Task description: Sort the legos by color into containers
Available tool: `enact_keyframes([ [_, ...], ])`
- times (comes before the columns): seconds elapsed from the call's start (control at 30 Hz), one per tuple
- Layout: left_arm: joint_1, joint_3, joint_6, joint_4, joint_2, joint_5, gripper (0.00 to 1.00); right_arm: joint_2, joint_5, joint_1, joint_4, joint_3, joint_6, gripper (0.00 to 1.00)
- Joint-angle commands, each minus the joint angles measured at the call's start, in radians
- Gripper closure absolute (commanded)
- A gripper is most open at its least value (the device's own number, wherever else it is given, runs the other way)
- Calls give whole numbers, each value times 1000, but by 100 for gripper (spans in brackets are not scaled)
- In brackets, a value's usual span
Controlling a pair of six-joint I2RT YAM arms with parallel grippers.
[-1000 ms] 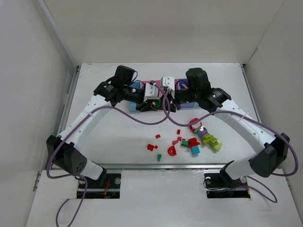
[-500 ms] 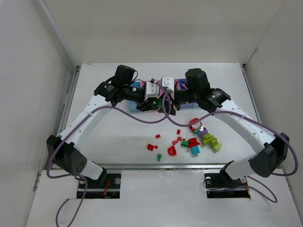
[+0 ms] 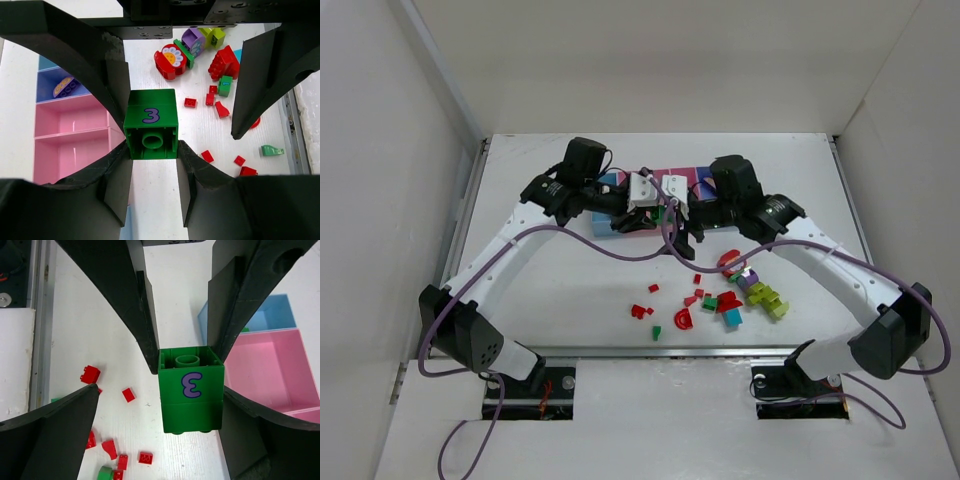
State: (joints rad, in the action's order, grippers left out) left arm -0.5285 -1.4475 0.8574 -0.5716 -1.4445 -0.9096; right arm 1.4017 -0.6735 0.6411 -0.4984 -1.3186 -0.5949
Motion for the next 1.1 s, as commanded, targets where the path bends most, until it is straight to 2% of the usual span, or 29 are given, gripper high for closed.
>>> enact_keyframes([
  [0.0, -8, 1, 11, 26, 42, -31, 100, -26, -35, -4, 0, 5, -17, 3],
  [0.13, -8, 10, 11, 16, 42, -40, 100, -26, -58, -14, 38, 5, -7, 12],
  [0.3, -8, 10, 11, 7, 52, -51, 100, -3, -72, -34, 61, -14, 17, 55],
  [0.37, -8, 10, 11, 7, 52, -51, 100, 20, -72, -34, 49, -24, 17, 67],
  [0.4, -8, 10, 11, 7, 52, -51, 100, 20, -83, -44, 49, -24, 17, 80],
  [0.43, -8, 10, 11, 7, 52, -51, 100, 29, -92, -44, 49, -33, 17, 88],
  [0.53, -8, 10, 11, 7, 52, -51, 100, 39, -103, -54, 38, -33, 17, 100],
  [0.7, -8, 10, -189, 91, 52, 15, 100, 39, -110, -63, -14, 18, 17, 100],
  [0.8, 2, -11, -260, 157, 52, 87, 100, 17, -112, -122, -14, 132, 53, 100],
  [0.93, 13, 24, -336, 243, 61, 173, 100, -49, -112, -190, 82, 280, 90, 100],
  [1.07, 22, 94, -399, 295, 61, 204, 100, -50, -121, -210, 168, 266, 127, 100],
])
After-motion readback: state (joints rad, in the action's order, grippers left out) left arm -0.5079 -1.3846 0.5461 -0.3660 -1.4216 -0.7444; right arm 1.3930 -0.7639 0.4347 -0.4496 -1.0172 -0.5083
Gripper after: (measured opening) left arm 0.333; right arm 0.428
